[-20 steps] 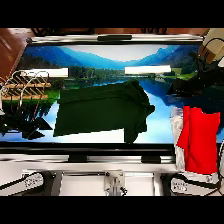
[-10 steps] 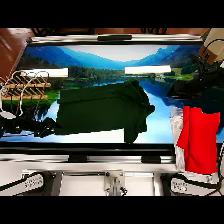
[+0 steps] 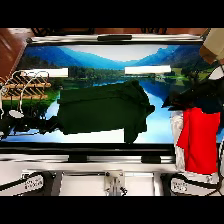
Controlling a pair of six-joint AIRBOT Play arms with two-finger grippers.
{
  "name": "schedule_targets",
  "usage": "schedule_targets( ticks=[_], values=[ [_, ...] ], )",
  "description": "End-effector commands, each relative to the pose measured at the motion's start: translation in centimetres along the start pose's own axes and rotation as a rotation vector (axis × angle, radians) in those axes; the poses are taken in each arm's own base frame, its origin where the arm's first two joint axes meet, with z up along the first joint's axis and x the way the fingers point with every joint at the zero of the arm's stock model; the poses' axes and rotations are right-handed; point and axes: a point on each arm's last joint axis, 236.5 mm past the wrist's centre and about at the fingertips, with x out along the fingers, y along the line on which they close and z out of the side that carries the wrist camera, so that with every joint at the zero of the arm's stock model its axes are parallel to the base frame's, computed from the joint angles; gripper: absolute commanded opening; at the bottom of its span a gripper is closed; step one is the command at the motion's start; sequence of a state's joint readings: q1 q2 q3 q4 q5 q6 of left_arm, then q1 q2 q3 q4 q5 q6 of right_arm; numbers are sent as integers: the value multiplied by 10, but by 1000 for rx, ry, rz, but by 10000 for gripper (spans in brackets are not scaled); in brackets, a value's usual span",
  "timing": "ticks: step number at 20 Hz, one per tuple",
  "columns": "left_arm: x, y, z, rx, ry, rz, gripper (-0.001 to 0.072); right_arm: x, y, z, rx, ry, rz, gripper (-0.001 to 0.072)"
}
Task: Fold the shirts.
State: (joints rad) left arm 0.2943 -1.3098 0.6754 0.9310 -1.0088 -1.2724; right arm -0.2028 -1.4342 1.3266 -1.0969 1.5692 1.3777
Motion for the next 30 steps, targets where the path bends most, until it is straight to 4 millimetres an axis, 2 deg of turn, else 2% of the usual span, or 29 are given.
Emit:
schedule_targets(
  ticks=[1,4,6,9,11,12,13,14,16,18,19,20,21,22,23,24,25,26,27,28,29,30],
  values=[
    [-9,-10,-2,9,-4,-23,32,61,-8,-6,102,-21,56,497],
    [-18,-17,-2,31,-23,-31,32,108,-4,-8,56,-46,8,497],
    [-24,-21,-1,42,-43,-33,32,125,4,-1,23,-63,-9,497],
    [-27,-23,1,49,-57,-35,32,142,8,9,38,-91,-26,497],
    [-29,-24,2,52,-61,-35,32,144,10,24,42,-151,-36,496],
    [-30,-25,4,56,-66,-36,32,142,11,30,47,-179,-33,470],
    [-33,-27,8,73,-78,-36,32,140,13,33,45,-192,-30,237],
    [-39,-31,16,86,-100,-36,31,134,16,36,39,-206,-28,83],
    [-66,-49,44,140,-191,-43,30,109,29,44,-25,-264,-27,75],
    [-121,-84,79,242,-351,-52,30,54,57,60,-148,-402,-26,75],
    [-167,-112,96,361,-486,-45,30,12,77,69,-235,-506,-39,75],
    [-221,-141,109,461,-653,-34,30,-35,101,73,-334,-619,-48,75],
    [-291,-175,113,529,-864,-33,29,-93,129,72,-451,-759,-71,75],
    [-363,-207,104,575,-1077,-44,30,-152,156,64,-550,-909,-95,75],
    [-440,-240,77,613,-1306,-73,30,-220,184,46,-629,-1097,-119,75],
    [-504,-264,39,649,-1499,-103,31,-285,208,21,-668,-1294,-132,75],
    [-558,-282,-8,688,-1677,-130,31,-340,227,-11,-680,-1469,-114,75],
    [-595,-293,-54,717,-1813,-157,30,-382,242,-45,-680,-1605,-80,76],
    [-614,-298,-92,738,-1893,-181,30,-412,252,-80,-681,-1704,-43,75],
    [-622,-299,-122,748,-1933,-207,30,-429,258,-108,-685,-1762,-15,75],
    [-622,-299,-144,749,-1935,-228,30,-439,261,-131,-692,-1802,1,75],
    [-616,-297,-157,744,-1909,-230,30,-444,263,-147,-687,-1819,27,75]
  ],
)
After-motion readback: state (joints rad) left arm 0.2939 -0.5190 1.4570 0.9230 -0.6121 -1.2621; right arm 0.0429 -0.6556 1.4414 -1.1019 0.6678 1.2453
